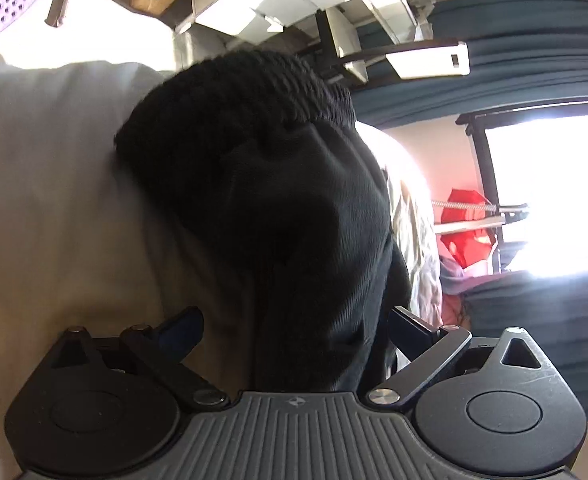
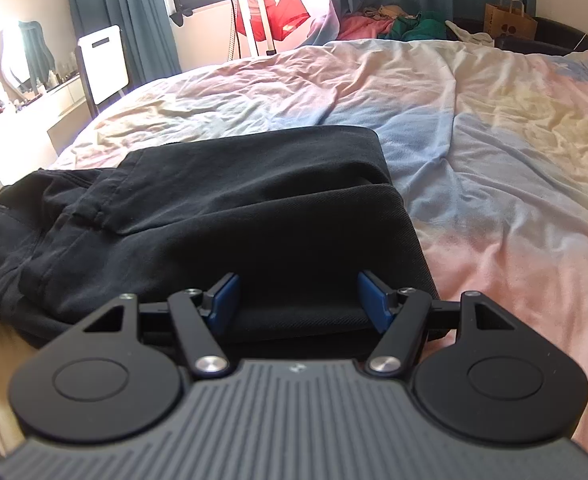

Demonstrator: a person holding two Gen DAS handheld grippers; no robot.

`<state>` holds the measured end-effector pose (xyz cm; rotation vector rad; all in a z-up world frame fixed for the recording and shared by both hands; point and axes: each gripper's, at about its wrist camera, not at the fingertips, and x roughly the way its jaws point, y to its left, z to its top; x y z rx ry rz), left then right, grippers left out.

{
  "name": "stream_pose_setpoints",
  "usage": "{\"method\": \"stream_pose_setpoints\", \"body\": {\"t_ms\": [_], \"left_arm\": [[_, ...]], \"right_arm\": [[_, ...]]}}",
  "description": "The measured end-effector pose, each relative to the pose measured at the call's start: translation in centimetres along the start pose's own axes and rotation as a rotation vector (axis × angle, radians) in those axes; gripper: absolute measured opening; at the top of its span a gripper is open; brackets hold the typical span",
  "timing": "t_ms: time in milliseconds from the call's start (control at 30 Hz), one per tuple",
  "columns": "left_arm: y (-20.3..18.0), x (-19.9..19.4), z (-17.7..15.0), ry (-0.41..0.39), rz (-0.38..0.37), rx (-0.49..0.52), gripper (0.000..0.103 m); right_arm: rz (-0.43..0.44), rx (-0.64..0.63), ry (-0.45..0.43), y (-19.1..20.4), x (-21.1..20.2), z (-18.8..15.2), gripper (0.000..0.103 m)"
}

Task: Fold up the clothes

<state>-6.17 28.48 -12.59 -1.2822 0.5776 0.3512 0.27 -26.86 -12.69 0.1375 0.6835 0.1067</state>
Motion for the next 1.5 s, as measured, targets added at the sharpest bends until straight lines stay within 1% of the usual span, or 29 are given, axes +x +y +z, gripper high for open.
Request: {"method": "stream_pose_setpoints", "body": {"t_ms": [33, 67, 100, 133, 167, 200, 233, 267, 300, 333, 367, 400, 500, 600, 667, 700, 767, 867, 933, 967, 1033, 1167, 1233, 1367, 1400, 1500], "left_arm": [[-0.1, 0.3, 0.6, -0.037, 0.01, 0.007, 0.086], [-0.1, 0.6, 1.2, -0.073, 0.021, 0.014, 0.085], [0.0, 1.0, 1.5, -0.089, 0.022, 0.011, 0.084], [0.2, 1.3, 1.7, -0.094, 0.018, 0.002, 0.08], [0.5, 1.7, 1.9, -0.098, 0.014, -0.007, 0.078], [0.5, 1.8, 1.9, -0.109, 0.011, -0.001, 0.076], [0.3, 1.8, 1.8, -0.127, 0.015, 0.019, 0.072], [0.1, 1.7, 1.7, -0.142, 0.021, 0.041, 0.069], [-0.2, 1.6, 1.7, -0.153, 0.028, 0.073, 0.062], [-0.7, 1.5, 1.7, -0.167, 0.037, 0.113, 0.054], [-1.3, 1.3, 1.6, -0.179, 0.044, 0.157, 0.049], [-1.9, 1.1, 1.5, -0.191, 0.05, 0.2, 0.041], [-5.4, 0.8, -0.2, -0.255, 0.083, 0.379, 0.028], [-9.3, 0.3, -2.3, -0.33, 0.104, 0.517, 0.024], [-12.3, 0.3, -3.7, -0.378, 0.107, 0.596, 0.023], [-13.9, -0.1, -4.8, -0.406, 0.101, 0.64, 0.022], [-16.8, -0.9, -7.3, -0.459, 0.086, 0.724, 0.021], [-21.4, -2.1, -12.7, -0.535, 0.044, 0.863, 0.021], [-24.5, -2.9, -17.6, -0.581, -0.003, 0.961, 0.021], [-25.5, -3.1, -19.5, -0.598, -0.024, 1.0, 0.021], [-27.6, -3.1, -24.6, -0.628, -0.07, 1.077, 0.02], [-29.8, -1.7, -33.5, -0.661, -0.122, 1.193, 0.02], [-30.2, 0.1, -38.1, -0.639, -0.14, 1.252, 0.02], [-29.3, 5.1, -45.9, -0.557, -0.132, 1.395, 0.02], [-28.6, 6.4, -47.6, -0.537, -0.126, 1.439, 0.02], [-25.9, 9.8, -53.0, -0.494, -0.103, 1.633, 0.021]], "right_arm": [[0.009, -0.016, -0.008, 0.5, 0.0, 0.0, 0.068], [0.02, -0.036, -0.014, 1.0, 0.0, 0.0, 0.068], [0.031, -0.056, -0.019, 1.6, 0.1, 0.0, 0.067], [0.042, -0.075, -0.024, 2.1, 0.1, 0.0, 0.067], [0.053, -0.095, -0.03, 2.6, 0.2, 0.0, 0.067], [0.065, -0.115, -0.035, 3.2, 0.2, -0.1, 0.067], [0.076, -0.134, -0.04, 3.7, 0.3, -0.1, 0.068], [0.074, -0.154, -0.018, 4.2, 0.9, -0.4, 0.069], [0.07, -0.174, 0.013, 4.7, 1.7, -0.8, 0.069], [0.06, -0.194, 0.027, 5.0, 2.2, -1.1, 0.069], [0.054, -0.209, 0.03, 5.1, 2.5, -1.3, 0.07], [0.05, -0.223, 0.032, 5.3, 2.8, -1.5, 0.07], [0.071, -0.185, 0.025, 4.7, 2.4, -1.3, 0.07], [0.101, -0.113, 0.021, 3.4, 1.6, -0.9, 0.067], [0.115, -0.043, 0.018, 2.3, 1.0, -0.4, 0.067], [0.109, -0.01, 0.015, 1.6, 0.7, -0.2, 0.067], [0.089, 0.057, 0.009, 0.2, 0.2, 0.2, 0.067], [0.032, 0.149, -0.005, -2.3, -0.6, 0.9, 0.068], [0.007, 0.207, -0.021, -4.0, -1.1, 1.3, 0.068], [-0.004, 0.24, -0.031, -4.9, -1.5, 1.5, 0.068], [-0.025, 0.305, -0.054, -6.7, -2.1, 1.8, 0.068], [-0.063, 0.444, -0.116, -10.6, -3.2, 2.3, 0.068], [-0.078, 0.513, -0.135, -12.2, -3.6, 1.9, 0.069], [-0.109, 0.631, -0.148, -14.8, -3.9, 1.1, 0.069], [-0.113, 0.65, -0.148, -15.2, -4.0, 1.0, 0.07], [-0.109, 0.675, -0.155, -15.7, -4.1, 0.8, 0.07]]}}
